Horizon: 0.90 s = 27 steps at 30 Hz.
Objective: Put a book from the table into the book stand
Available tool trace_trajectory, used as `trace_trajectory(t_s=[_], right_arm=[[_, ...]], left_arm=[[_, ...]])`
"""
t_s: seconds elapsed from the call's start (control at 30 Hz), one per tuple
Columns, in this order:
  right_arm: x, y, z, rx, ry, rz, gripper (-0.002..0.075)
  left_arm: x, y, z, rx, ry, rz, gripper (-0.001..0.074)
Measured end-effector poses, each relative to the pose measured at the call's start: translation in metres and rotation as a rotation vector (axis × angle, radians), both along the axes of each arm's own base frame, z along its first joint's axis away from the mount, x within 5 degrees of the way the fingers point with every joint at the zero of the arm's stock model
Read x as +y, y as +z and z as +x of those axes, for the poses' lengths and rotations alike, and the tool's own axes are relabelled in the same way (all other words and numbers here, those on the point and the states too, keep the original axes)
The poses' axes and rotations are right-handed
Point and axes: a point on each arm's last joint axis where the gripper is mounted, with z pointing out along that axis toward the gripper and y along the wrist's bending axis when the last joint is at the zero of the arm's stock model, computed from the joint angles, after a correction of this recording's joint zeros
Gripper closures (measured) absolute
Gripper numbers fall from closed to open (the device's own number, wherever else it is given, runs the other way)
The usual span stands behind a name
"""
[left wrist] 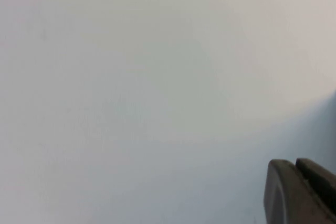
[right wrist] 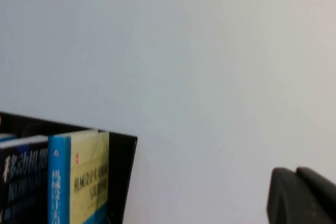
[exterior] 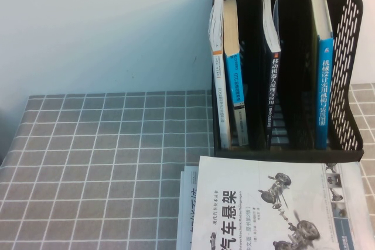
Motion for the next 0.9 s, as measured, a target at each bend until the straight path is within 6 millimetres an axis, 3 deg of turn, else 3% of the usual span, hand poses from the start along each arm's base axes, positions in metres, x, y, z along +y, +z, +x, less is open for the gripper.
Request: trace_trajectory(t_s=[0.23,0.6,0.77,0.9], right_arm=[[-0.003,0.013,-0.007,-0.174,0.025,0.132,0.0730],[-0.004,0.010,-0.005,-0.127,0.016,0.146,0.0730],[-0.003,0.006,-0.002,-0.058,0.024,0.148,0.0730],[0.001,0.018,-0.003,0.122,0.047,0.100,0.0730]], left_arm=[[0.001,0.011,-0.005,-0.129,-0.024,-0.094,0.0739],[0.003,0.015,-0.007,-0.164,-0.105,-0.288,0.0739],[0.001,0.017,-0.004,-0.024,-0.132,-0.354,0.0739],[0.001,0.047,-0.013,0.102,-0.105,-0.311,0.0739]])
